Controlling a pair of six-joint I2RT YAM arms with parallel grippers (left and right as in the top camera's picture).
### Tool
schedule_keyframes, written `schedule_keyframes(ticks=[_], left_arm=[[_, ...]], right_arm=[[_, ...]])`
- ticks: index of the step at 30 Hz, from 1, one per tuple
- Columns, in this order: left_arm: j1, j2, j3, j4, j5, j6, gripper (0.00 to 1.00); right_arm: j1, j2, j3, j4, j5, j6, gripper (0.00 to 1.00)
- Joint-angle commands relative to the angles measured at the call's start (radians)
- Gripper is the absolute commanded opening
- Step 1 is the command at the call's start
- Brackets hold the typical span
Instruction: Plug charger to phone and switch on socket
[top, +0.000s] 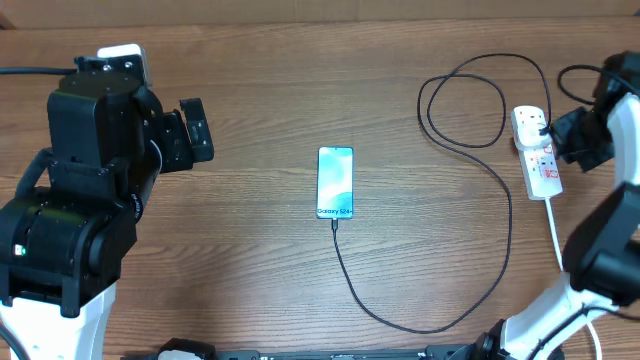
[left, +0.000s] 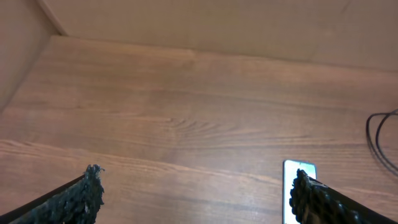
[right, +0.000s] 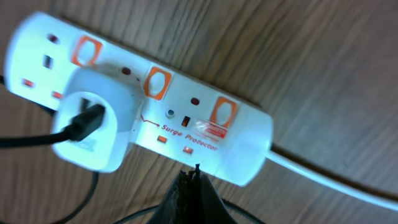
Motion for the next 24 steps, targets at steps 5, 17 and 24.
schedule_keyframes(ticks=[5, 17, 24], left_arm=[[0.004, -0.037, -0.010, -0.006, -0.017, 0.011, 1.00], [0.005, -0.259, -0.010, -0.006, -0.017, 0.011, 1.00], [0.005, -0.393, -0.010, -0.006, -0.017, 0.011, 1.00]], right_arm=[[0.000, 0.056, 0.019, 0.101, -0.038, -0.053, 0.04], [-0.003, 0.113, 0.019, 0.176, -0.063, -0.057, 0.04], [-0.003, 0.113, 0.019, 0.205, -0.063, -0.057, 0.04]])
